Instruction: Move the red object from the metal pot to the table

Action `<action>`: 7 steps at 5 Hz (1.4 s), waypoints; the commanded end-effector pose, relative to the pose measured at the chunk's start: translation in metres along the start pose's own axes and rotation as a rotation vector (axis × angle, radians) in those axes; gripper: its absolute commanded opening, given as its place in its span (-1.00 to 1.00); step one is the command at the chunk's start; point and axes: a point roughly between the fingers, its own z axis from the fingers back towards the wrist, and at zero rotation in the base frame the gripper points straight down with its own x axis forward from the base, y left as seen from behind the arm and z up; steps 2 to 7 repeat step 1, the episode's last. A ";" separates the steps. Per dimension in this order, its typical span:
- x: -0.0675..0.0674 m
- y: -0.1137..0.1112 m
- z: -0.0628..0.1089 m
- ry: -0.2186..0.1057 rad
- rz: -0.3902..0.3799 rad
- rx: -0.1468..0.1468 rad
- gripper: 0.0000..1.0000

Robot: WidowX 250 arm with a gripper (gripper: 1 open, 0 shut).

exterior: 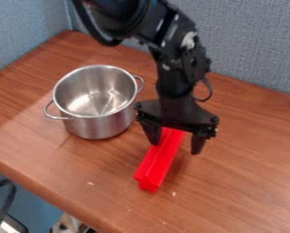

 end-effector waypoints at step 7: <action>-0.003 0.006 -0.002 -0.003 0.022 -0.019 1.00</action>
